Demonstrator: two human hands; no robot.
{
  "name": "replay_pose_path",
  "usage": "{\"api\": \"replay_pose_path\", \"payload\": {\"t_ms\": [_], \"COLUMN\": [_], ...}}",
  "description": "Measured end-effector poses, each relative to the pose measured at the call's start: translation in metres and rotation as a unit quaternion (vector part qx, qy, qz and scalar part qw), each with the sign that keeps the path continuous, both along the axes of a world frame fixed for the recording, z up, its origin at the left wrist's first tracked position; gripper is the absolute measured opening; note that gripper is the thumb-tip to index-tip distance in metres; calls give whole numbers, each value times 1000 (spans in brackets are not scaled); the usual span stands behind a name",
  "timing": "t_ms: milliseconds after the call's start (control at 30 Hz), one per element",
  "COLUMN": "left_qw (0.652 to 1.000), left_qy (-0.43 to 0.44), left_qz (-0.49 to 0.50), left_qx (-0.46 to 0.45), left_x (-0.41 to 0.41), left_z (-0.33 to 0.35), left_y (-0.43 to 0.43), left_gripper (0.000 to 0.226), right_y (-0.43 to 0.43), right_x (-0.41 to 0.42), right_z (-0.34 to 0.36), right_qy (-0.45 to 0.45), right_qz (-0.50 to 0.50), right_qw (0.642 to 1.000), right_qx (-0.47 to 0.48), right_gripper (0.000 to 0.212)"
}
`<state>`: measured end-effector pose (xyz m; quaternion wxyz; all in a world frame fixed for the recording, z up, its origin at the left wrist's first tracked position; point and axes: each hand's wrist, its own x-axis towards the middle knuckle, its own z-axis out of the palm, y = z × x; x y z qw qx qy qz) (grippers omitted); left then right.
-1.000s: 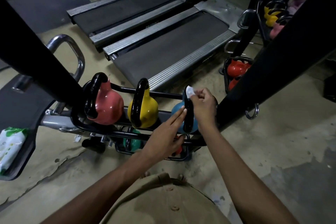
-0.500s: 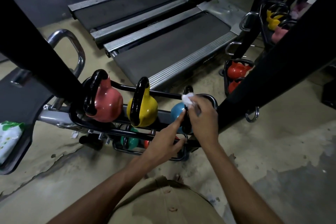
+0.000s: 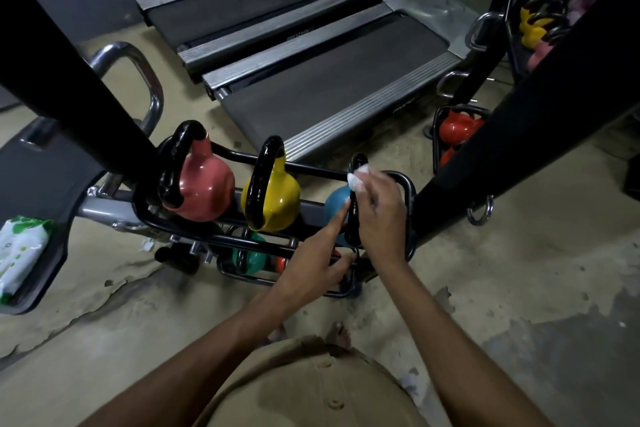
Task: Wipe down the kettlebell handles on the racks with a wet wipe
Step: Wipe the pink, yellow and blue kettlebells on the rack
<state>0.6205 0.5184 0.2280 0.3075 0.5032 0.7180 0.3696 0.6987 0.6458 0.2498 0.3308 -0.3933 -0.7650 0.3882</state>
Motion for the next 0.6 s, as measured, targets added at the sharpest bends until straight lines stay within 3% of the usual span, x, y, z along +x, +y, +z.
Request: {"api": "replay_pose_path", "payload": {"t_ms": [67,133,200,300,367,433,467,533,600], "left_qw": [1000,1000,1000,1000,1000,1000,1000,999,999], "left_qy": [-4,-4,3,8,7,7,5,2,3], "left_qz": [5,5,5,14,23,29,29,32,44], "left_qx": [-1,0,-5,-9,-6,-3,0,3,5], "left_x": [1,2,1,2,1,-1,-1,0,-1], "left_z": [0,2,2,2,0,-1,-1,-1,-2], "left_y": [0,-1,0,-1,-2,-3,-4,-5,-4], "left_gripper": [89,90,91,88,83,79,76,70,65], "right_y": [39,71,87,78,69,64,64,56,37], "right_x": [-18,-34,-46,-56,-51,-37,-27,-6,9], "right_z": [0,10,26,51,63,61,56,39,23], "right_qy": [-92,-204,-337,-489,-486,-446,-413,-306,-152], "right_qz": [84,176,258,347,372,365,344,256,130], "right_qw": [988,953,888,746,720,736,765,866,967], "right_qx": [92,136,179,288,328,355,354,301,157], "right_gripper": [20,23,27,34,36,33,30,23,16]}}
